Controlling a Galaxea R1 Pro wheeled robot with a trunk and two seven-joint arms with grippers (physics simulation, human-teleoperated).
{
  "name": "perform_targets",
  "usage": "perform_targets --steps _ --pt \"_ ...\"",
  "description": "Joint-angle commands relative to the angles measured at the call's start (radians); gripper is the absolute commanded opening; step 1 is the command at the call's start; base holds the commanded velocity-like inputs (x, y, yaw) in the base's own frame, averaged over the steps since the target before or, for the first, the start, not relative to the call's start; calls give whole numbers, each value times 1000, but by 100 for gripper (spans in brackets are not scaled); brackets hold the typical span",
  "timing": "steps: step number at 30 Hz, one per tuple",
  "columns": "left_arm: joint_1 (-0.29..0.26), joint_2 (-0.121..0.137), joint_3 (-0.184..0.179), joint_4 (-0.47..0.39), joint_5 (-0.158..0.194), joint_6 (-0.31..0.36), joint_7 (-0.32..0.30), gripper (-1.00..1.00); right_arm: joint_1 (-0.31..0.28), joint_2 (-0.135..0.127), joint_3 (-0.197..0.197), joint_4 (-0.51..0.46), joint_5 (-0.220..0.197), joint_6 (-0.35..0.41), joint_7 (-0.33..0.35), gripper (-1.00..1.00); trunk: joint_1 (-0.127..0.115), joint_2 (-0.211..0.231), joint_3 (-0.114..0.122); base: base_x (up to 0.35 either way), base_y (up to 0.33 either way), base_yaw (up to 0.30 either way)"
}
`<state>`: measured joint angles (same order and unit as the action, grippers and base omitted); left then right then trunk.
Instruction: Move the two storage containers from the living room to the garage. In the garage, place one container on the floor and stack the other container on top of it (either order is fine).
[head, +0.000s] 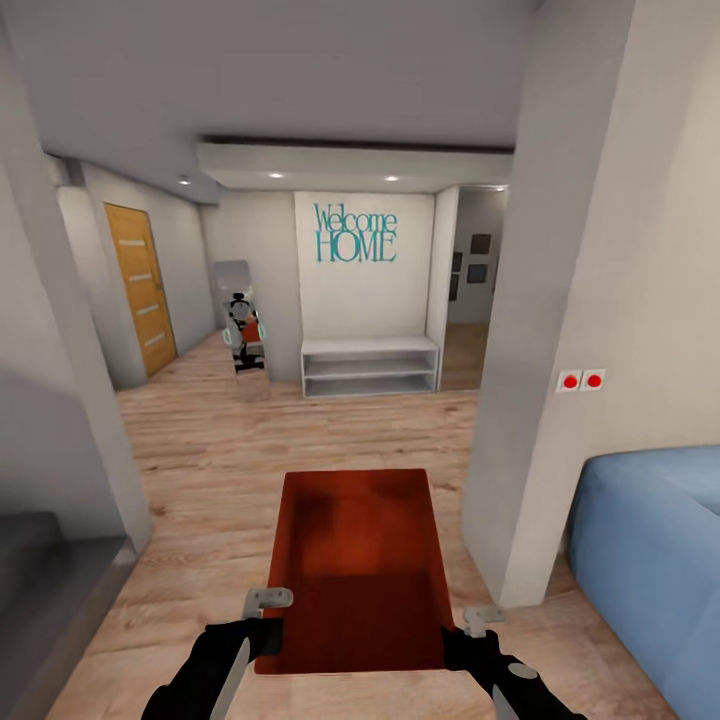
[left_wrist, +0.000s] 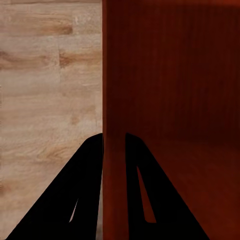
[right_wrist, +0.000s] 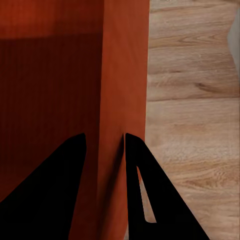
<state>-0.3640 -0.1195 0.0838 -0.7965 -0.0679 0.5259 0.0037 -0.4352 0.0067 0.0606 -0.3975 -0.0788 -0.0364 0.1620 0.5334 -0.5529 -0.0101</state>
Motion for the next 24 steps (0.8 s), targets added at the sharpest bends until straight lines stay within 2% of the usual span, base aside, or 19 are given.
perform_targets --steps 1,17,24 --pt "-1 20 4 -10 14 5 -7 -100 0 -2 5 3 -9 -4 47 -100 1 -1 -1 320 78 0" --pt "-1 20 4 -11 14 5 -7 -100 0 -2 5 3 -10 -4 40 -100 1 -1 -1 320 40 0" --pt "-1 20 4 -12 14 5 -7 -100 0 -2 5 3 -11 -4 40 -100 1 -1 -1 313 141 0"
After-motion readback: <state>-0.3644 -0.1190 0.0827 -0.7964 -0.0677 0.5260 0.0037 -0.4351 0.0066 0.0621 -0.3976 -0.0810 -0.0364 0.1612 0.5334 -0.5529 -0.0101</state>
